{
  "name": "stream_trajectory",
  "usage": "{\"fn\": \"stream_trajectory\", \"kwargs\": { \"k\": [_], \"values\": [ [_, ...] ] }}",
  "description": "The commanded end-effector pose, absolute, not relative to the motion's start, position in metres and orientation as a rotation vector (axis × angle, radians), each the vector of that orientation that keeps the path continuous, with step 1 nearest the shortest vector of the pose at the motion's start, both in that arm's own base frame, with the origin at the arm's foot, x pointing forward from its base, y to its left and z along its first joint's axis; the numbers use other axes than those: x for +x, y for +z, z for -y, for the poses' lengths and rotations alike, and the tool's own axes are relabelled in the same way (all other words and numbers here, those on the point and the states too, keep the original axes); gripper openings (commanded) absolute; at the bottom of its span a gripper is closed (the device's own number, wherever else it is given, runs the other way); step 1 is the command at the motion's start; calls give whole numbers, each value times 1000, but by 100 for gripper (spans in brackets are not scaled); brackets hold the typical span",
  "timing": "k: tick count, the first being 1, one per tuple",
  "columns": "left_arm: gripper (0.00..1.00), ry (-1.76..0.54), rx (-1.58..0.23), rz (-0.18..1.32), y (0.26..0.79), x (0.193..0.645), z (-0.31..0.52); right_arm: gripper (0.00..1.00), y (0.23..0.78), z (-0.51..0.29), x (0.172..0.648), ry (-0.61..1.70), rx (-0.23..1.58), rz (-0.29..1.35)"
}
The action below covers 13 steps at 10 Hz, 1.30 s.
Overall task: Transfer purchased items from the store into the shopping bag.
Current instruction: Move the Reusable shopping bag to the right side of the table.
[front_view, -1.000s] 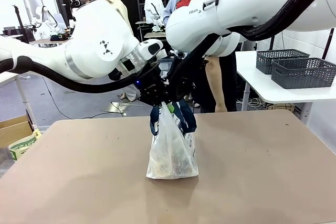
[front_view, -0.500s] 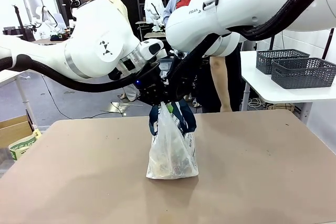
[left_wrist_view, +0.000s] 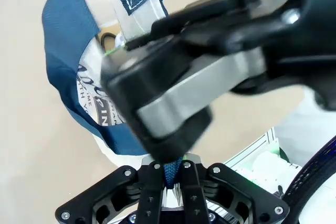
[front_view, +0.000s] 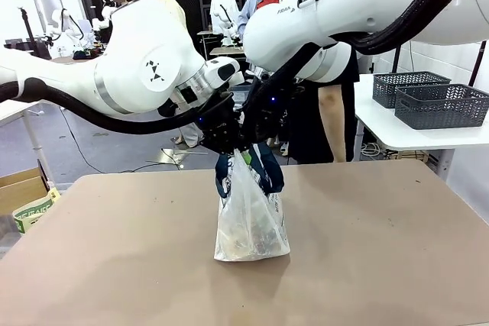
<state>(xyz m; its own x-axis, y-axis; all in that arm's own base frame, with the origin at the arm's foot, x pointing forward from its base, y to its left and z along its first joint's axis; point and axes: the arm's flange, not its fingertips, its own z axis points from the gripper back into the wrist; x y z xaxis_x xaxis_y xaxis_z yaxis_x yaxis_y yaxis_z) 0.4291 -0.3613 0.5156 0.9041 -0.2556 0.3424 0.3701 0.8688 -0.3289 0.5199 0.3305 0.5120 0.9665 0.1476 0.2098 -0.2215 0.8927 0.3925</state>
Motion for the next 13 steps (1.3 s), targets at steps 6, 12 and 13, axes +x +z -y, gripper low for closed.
{"fn": "stream_trajectory", "kwargs": {
  "k": [6, 12, 13],
  "values": [
    [0, -324, -413, 292, 517, 429, 361, 100, 540, -261, 523, 136, 552, 270],
    [0, -324, -413, 292, 517, 429, 361, 100, 550, -175, 474, 431, 480, 272],
    [0, -324, -413, 292, 517, 429, 361, 100, 547, -163, 468, 540, 446, 270]
  ]
}}
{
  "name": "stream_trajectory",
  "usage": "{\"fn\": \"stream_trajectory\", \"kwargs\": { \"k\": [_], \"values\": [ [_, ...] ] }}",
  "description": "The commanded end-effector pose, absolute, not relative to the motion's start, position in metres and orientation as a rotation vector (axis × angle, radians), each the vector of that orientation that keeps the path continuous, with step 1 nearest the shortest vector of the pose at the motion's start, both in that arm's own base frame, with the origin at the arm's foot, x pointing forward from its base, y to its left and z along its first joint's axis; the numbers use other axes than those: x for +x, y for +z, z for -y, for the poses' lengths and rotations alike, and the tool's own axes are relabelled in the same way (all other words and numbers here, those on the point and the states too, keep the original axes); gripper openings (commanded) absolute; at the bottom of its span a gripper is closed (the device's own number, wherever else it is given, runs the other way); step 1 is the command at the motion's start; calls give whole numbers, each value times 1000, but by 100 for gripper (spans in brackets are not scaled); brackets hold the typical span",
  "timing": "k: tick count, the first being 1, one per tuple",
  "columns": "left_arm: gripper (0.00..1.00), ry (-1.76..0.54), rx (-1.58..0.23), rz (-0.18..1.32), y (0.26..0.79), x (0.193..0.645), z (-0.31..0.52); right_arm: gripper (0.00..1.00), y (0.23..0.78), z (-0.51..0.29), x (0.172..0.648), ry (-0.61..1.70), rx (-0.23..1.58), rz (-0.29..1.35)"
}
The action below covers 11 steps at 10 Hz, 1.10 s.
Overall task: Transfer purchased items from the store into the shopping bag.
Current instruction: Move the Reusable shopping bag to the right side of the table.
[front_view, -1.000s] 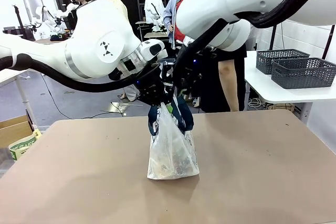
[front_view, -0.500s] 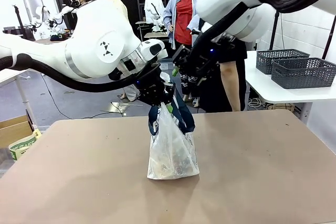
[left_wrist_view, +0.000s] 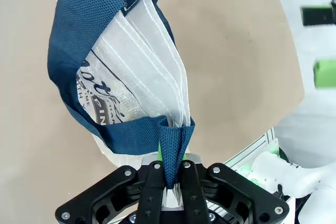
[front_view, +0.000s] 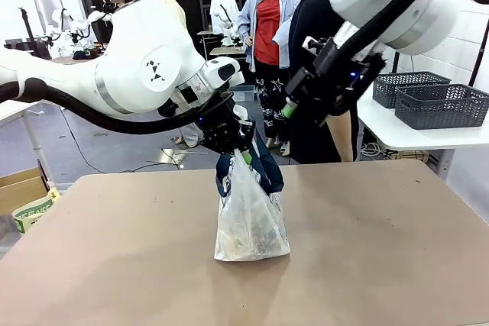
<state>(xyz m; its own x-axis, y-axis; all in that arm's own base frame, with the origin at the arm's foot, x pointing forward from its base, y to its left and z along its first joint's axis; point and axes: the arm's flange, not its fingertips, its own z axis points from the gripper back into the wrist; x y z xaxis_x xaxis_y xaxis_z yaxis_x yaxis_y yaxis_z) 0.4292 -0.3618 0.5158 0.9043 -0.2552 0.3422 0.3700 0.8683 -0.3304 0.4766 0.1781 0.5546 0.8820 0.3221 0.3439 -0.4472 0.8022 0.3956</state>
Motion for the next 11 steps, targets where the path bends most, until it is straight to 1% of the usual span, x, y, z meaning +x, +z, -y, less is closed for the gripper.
{"fn": "stream_trajectory", "kwargs": {
  "k": [1, 3, 4, 6, 8, 10, 11],
  "values": [
    [0, -324, -413, 292, 517, 429, 361, 100, 542, -149, 459, 765, 413, 272],
    [0, -324, -413, 292, 517, 429, 361, 100, 530, -120, 452, 934, 407, 335],
    [0, -324, -413, 292, 517, 429, 361, 100, 524, -109, 449, 997, 390, 415],
    [0, -324, -413, 292, 517, 429, 361, 100, 525, -116, 446, 970, 338, 613],
    [0, -324, -413, 292, 517, 429, 361, 100, 528, -127, 457, 972, 345, 724],
    [0, -324, -413, 292, 517, 429, 361, 100, 527, -135, 465, 954, 355, 736],
    [0, -324, -413, 292, 517, 429, 361, 100, 544, -128, 458, 943, 322, 690]
  ]
}}
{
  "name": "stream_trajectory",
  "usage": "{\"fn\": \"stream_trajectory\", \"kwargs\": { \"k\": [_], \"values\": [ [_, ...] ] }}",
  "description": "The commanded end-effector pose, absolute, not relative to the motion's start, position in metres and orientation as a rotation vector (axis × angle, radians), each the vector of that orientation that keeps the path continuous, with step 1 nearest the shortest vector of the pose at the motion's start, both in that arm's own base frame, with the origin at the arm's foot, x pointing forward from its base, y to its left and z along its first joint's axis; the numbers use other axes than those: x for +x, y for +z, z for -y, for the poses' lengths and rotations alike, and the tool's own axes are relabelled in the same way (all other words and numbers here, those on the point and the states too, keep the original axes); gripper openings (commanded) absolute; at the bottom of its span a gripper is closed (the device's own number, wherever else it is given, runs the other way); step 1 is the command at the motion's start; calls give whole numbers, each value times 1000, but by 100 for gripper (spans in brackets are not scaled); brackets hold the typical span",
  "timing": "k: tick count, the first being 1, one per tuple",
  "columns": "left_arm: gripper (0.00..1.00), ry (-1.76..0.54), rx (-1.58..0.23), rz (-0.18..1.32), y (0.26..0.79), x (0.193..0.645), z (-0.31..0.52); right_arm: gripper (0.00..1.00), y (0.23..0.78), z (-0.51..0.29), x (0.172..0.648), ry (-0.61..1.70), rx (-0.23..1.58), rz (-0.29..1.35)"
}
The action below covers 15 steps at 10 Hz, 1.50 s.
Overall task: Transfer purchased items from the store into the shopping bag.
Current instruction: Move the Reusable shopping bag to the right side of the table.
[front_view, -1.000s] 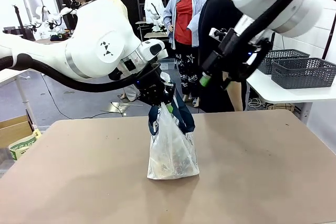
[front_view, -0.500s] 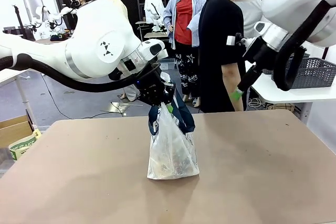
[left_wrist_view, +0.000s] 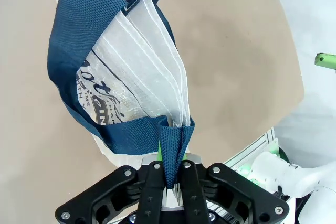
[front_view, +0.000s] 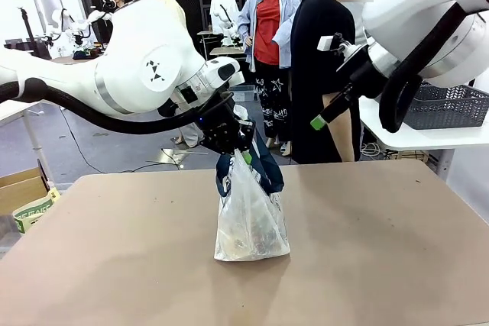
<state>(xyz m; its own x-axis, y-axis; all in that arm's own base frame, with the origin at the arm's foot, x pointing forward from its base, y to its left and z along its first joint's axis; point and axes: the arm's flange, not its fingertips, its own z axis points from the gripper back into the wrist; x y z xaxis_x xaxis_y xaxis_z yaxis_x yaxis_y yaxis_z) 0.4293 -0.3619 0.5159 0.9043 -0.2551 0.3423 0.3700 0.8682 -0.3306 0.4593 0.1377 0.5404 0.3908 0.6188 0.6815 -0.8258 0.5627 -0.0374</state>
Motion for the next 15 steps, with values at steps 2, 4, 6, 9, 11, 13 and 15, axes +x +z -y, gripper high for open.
{"fn": "stream_trajectory", "kwargs": {
  "k": [2, 4, 6, 9, 11, 13, 15],
  "values": [
    [0, -324, -413, 292, 517, 429, 361, 100, 544, -128, 458, 943, 322, 690],
    [0, -324, -413, 292, 517, 429, 361, 100, 544, -128, 458, 943, 322, 690],
    [0, -324, -413, 292, 517, 429, 361, 100, 544, -128, 458, 943, 322, 690],
    [0, -332, -402, 295, 516, 429, 362, 100, 544, -128, 458, 943, 322, 690],
    [0, -304, -242, 240, 542, 436, 372, 100, 544, -128, 458, 943, 322, 690],
    [0, -307, -159, 248, 566, 444, 370, 100, 544, -128, 458, 943, 322, 690],
    [0, -301, -113, 263, 586, 456, 357, 100, 544, -128, 458, 943, 322, 690]
  ]
}}
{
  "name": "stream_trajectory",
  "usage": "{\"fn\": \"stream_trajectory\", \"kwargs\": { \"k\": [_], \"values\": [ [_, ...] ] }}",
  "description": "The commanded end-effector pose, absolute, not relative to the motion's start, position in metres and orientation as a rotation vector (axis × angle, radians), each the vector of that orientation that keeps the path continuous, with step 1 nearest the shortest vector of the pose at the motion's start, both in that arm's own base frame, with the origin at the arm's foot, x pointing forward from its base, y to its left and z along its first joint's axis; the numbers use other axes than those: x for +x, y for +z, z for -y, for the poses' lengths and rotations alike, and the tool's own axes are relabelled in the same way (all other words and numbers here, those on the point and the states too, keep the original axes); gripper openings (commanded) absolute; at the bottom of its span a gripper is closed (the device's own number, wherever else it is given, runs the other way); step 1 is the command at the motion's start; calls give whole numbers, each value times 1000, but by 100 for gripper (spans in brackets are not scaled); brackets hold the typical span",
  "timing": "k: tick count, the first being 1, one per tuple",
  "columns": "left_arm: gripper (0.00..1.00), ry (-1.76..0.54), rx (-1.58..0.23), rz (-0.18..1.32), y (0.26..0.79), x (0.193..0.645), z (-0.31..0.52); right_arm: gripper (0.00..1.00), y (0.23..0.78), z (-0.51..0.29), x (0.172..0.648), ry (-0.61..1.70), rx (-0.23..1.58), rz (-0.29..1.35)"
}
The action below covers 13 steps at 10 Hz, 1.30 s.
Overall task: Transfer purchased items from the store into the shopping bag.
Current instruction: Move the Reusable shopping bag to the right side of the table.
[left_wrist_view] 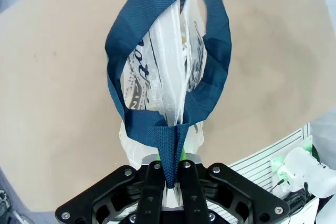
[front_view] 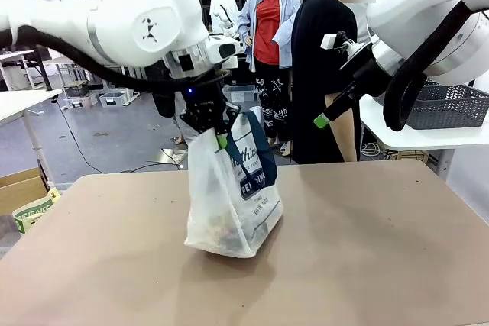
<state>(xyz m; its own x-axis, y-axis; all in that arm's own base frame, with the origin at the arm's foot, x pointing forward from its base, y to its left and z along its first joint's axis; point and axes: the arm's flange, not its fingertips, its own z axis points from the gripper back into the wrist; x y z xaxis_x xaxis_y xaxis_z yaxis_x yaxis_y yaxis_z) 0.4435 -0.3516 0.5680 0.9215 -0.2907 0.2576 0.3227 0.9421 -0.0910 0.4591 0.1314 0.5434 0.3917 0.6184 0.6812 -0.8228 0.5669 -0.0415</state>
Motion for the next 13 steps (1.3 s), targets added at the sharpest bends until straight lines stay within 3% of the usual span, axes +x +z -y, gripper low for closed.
{"fn": "stream_trajectory", "kwargs": {
  "k": [1, 7, 13],
  "values": [
    [0, -297, -91, 282, 595, 463, 350, 100, 544, -128, 458, 943, 322, 690],
    [0, -225, -8, 374, 621, 477, 255, 100, 544, -128, 458, 943, 322, 690],
    [0, -139, 122, 444, 626, 440, 134, 100, 544, -128, 458, 943, 322, 690]
  ]
}}
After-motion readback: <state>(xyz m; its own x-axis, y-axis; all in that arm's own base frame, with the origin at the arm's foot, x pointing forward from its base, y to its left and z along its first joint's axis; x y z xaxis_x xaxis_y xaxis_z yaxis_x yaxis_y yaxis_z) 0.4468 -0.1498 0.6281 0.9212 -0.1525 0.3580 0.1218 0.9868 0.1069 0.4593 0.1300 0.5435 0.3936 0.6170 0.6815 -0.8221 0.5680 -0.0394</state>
